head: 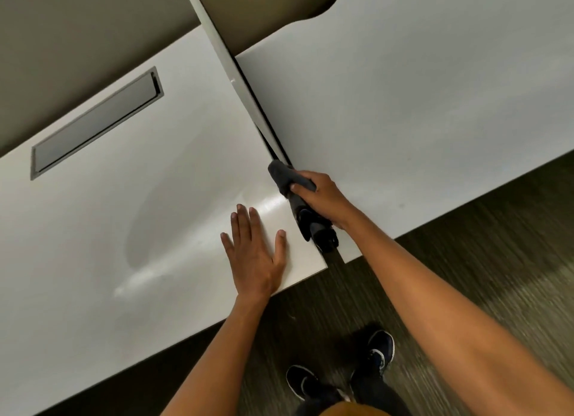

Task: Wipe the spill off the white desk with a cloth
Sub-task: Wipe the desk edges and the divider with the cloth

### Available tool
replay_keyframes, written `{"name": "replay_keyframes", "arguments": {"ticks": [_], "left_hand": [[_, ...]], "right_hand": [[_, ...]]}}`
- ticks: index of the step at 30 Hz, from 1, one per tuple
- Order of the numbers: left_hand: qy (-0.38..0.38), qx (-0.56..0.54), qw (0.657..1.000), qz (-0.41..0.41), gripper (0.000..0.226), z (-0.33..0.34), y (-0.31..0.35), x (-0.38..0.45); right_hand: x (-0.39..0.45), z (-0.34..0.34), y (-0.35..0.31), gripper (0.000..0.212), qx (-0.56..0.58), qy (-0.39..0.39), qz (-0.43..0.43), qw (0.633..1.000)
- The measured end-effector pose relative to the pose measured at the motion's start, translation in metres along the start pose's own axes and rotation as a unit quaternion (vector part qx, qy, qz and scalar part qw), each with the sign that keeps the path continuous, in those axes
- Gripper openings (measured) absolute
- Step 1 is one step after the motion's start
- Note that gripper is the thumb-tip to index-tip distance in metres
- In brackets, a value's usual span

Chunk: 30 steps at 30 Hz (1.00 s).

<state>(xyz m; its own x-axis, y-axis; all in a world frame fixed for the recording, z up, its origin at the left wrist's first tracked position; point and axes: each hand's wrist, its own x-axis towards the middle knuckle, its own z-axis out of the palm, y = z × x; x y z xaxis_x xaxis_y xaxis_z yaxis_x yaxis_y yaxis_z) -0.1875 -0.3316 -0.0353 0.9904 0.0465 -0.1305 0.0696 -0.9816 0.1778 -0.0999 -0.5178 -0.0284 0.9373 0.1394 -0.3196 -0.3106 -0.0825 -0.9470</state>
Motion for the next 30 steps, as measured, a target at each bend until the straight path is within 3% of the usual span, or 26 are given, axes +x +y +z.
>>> {"name": "replay_keyframes", "arguments": {"ticks": [12,20,25,30], "left_hand": [[-0.003,0.003,1.0,0.001,0.084,-0.004,0.004,0.0],[-0.002,0.011,1.0,-0.002,0.081,-0.003,0.003,0.001],[0.001,0.014,1.0,0.001,0.081,-0.002,0.002,0.0],[0.005,0.011,1.0,-0.001,0.081,-0.001,0.001,0.001]], "right_hand": [[-0.12,-0.008,0.053,0.033,0.069,-0.008,0.039,0.997],[-0.037,0.007,0.021,0.037,0.036,0.029,0.004,0.999],[0.028,0.007,-0.008,0.038,0.01,0.006,-0.005,1.0],[0.022,0.0,-0.005,0.035,0.033,-0.029,0.003,0.999]]}}
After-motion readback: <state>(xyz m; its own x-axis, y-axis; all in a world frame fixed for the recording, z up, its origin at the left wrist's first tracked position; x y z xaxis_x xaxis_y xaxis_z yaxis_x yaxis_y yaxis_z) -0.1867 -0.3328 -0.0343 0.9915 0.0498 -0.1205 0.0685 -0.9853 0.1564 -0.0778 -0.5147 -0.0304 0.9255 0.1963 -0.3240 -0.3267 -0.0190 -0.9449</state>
